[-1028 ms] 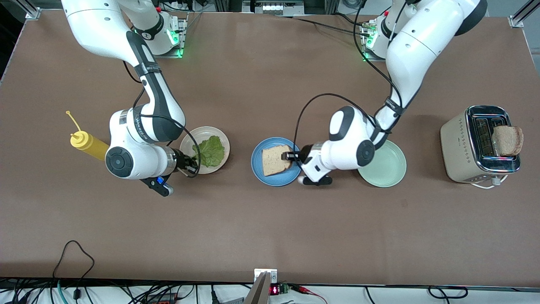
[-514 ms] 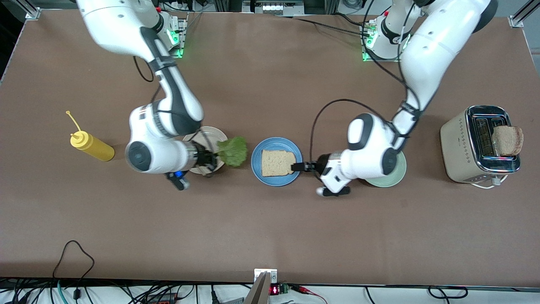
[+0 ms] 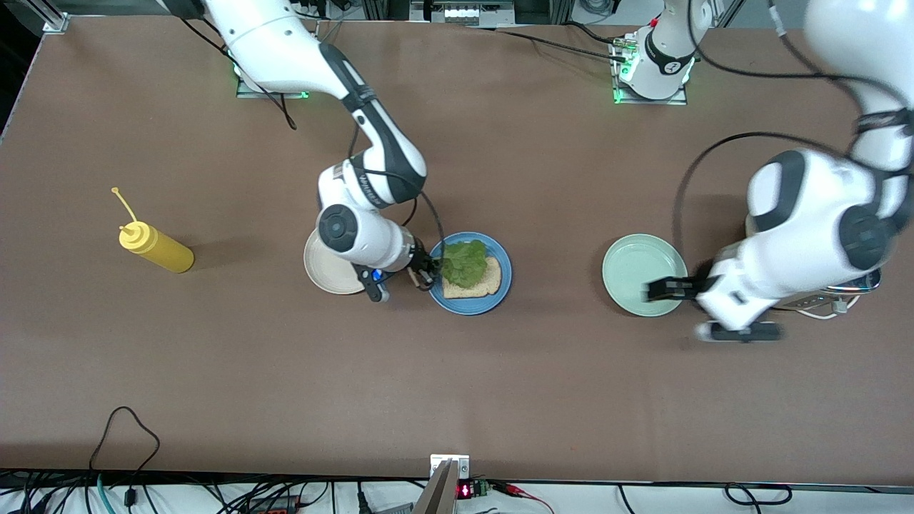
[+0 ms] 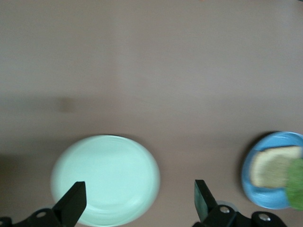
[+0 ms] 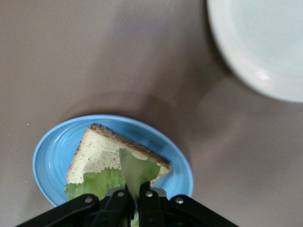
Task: Make sandwich in blue plate with both arms
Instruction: 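Place the lettuce on the toast while the left gripper returns to the toaster, then move the right gripper back toward the yellow mustard bottle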
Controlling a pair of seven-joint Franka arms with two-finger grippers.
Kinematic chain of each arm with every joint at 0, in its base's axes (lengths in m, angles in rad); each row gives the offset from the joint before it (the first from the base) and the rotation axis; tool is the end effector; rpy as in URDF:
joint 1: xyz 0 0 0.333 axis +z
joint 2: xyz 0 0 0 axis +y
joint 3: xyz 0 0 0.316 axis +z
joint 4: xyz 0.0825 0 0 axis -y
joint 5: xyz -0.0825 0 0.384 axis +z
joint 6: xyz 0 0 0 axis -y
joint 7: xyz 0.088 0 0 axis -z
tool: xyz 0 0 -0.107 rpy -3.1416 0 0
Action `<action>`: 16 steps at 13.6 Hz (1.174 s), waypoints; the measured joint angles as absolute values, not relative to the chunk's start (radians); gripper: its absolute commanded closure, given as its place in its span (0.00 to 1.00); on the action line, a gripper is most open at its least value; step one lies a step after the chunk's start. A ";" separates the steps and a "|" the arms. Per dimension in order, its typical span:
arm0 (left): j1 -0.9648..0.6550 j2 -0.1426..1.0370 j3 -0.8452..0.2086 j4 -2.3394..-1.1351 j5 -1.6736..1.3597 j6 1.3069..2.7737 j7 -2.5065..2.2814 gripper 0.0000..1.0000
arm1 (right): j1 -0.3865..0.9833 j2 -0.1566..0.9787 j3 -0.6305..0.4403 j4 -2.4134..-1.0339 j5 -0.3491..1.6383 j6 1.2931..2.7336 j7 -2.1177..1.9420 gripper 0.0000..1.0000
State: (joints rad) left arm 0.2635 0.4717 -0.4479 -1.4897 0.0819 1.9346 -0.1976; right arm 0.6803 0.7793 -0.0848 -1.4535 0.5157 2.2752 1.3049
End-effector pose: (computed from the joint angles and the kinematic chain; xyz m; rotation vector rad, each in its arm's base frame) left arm 0.6821 -0.0727 0.4230 3.0189 0.0446 -0.0060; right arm 0.5899 0.4283 0.2290 -2.5215 1.3962 0.3621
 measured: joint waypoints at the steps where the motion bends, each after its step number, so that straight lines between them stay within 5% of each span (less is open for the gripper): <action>1: 0.287 0.449 -0.447 -1.483 0.111 1.907 -0.172 0.00 | 0.689 0.792 -0.078 -1.453 0.516 2.308 1.315 0.84; 4: 0.324 0.408 -0.444 -1.371 0.125 1.714 -0.140 0.00 | 0.696 0.809 -0.069 -1.453 0.516 2.343 1.323 0.00; 7: 0.315 0.385 -0.424 -1.271 0.126 1.596 -0.107 0.00 | 0.694 0.808 -0.072 -1.450 0.516 2.344 1.318 0.00; 10: 0.148 0.341 -0.212 -1.273 0.113 1.580 -0.067 0.00 | 0.675 0.789 -0.085 -1.438 0.509 2.324 1.284 0.00; 16: 0.107 0.152 -0.128 -1.562 0.030 1.696 -0.067 0.00 | 0.475 0.606 -0.096 -1.423 0.447 2.004 0.984 0.00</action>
